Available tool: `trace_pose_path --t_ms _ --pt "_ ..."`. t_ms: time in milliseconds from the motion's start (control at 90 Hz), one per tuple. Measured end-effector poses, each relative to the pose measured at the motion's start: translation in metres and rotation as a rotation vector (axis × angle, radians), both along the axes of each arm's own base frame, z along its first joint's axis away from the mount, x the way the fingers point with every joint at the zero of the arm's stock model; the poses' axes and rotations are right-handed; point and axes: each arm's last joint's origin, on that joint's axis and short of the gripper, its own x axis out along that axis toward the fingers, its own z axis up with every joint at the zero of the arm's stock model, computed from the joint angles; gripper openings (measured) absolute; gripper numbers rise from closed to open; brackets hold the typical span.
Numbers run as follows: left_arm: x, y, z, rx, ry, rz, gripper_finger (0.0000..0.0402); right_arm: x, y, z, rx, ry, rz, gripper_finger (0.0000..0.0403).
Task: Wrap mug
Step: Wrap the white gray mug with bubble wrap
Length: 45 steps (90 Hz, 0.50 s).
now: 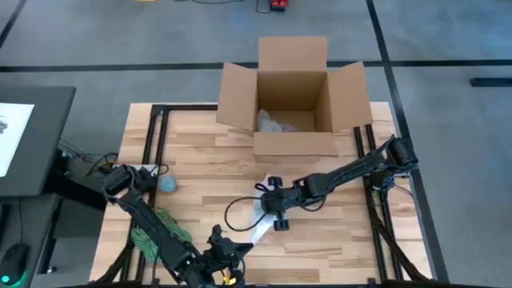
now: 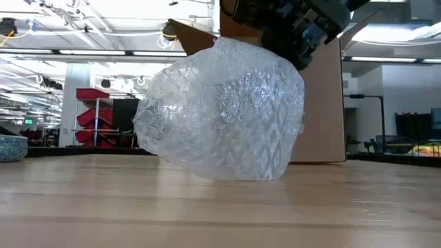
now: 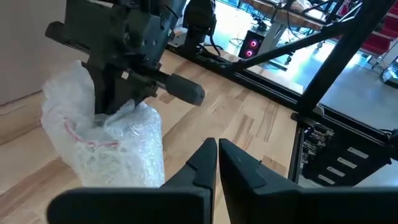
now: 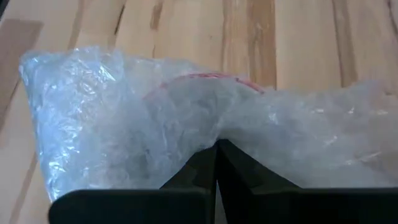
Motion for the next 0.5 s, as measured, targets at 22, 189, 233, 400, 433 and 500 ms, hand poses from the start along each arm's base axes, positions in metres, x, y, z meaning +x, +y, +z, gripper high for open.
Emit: trace_pose_path --t_ms 22,189,233,400,433,500 --pt "0.000 0.000 0.000 0.000 0.000 0.000 0.0000 0.000 0.001 0.003 -0.003 0.011 0.006 0.0000" --pt "0.000 0.000 0.000 0.001 0.000 0.001 0.0000 0.002 0.009 0.034 -0.027 0.069 0.007 0.0000" --pt "0.000 0.000 0.000 0.001 0.001 0.000 0.0000 0.002 0.011 0.042 -0.053 0.063 -0.003 0.0000" --pt "0.000 0.000 0.000 0.001 0.001 0.000 0.0000 0.002 0.022 0.065 -0.105 0.027 -0.003 0.0000" --pt "0.000 0.000 0.000 0.001 0.001 0.000 0.0000 0.002 0.026 0.069 -0.099 0.009 0.004 0.0000" --pt "0.000 0.000 0.000 0.001 0.001 0.001 0.0000 0.001 0.032 0.073 -0.088 -0.004 0.012 0.0000"
